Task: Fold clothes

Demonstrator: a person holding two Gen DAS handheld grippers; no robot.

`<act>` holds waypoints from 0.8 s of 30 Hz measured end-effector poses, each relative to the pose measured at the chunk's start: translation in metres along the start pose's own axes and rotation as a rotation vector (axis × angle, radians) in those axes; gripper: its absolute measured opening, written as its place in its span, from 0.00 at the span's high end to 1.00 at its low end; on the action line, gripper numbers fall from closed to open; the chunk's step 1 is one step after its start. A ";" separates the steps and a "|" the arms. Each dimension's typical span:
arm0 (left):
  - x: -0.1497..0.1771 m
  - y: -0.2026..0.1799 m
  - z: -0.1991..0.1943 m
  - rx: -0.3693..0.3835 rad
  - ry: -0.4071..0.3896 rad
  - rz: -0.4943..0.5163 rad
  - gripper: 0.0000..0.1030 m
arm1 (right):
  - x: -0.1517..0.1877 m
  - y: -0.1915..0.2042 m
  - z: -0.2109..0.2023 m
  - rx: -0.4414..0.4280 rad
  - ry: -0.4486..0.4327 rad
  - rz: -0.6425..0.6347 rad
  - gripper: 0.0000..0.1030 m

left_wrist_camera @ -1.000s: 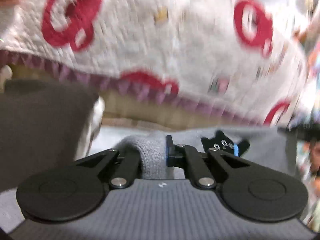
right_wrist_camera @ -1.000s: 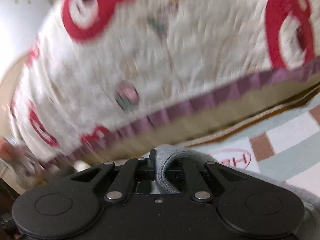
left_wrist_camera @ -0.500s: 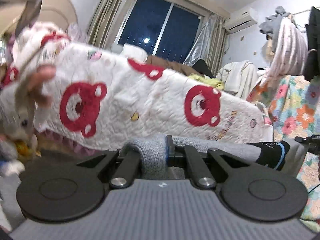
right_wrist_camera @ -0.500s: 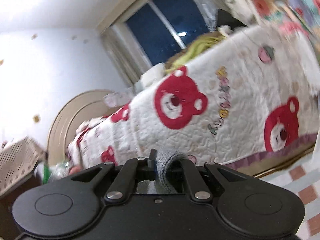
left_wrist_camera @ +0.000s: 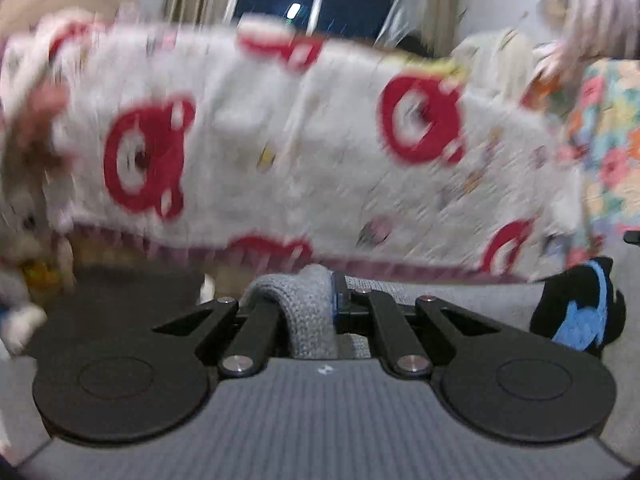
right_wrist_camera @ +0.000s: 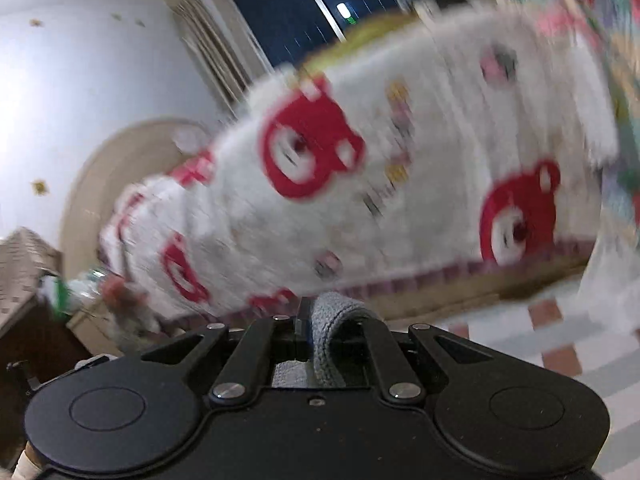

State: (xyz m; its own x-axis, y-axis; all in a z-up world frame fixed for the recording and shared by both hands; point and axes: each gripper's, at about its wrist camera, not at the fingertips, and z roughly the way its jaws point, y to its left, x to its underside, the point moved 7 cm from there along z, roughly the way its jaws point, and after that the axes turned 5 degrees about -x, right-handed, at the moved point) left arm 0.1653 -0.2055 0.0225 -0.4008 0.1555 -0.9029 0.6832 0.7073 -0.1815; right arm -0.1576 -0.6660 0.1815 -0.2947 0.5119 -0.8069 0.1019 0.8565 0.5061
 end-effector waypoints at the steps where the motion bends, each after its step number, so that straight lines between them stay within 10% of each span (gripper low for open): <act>1: 0.005 0.009 0.028 -0.014 0.021 -0.034 0.95 | -0.001 -0.016 0.024 0.018 0.012 0.009 0.93; 3: 0.022 0.029 0.094 -0.082 0.070 -0.136 0.92 | -0.002 -0.044 0.078 0.049 0.024 0.007 0.93; 7: 0.083 0.025 0.186 -0.183 0.259 0.026 0.86 | 0.026 -0.110 0.186 0.274 0.120 -0.034 0.70; 10: 0.117 0.025 0.192 -0.132 0.309 0.016 0.66 | 0.067 -0.149 0.230 0.429 0.164 0.031 0.69; 18: 0.135 0.074 0.137 -0.049 0.288 -0.224 0.54 | 0.175 -0.119 0.214 0.310 0.312 -0.002 0.58; 24: 0.169 0.068 0.104 0.055 0.418 -0.259 0.50 | 0.223 -0.117 0.167 0.366 0.295 0.035 0.49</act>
State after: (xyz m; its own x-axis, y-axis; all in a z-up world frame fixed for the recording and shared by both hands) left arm 0.2075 -0.2030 -0.1830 -0.7643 0.2505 -0.5942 0.5556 0.7236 -0.4096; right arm -0.0764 -0.6402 -0.1087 -0.5376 0.5451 -0.6433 0.4290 0.8336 0.3478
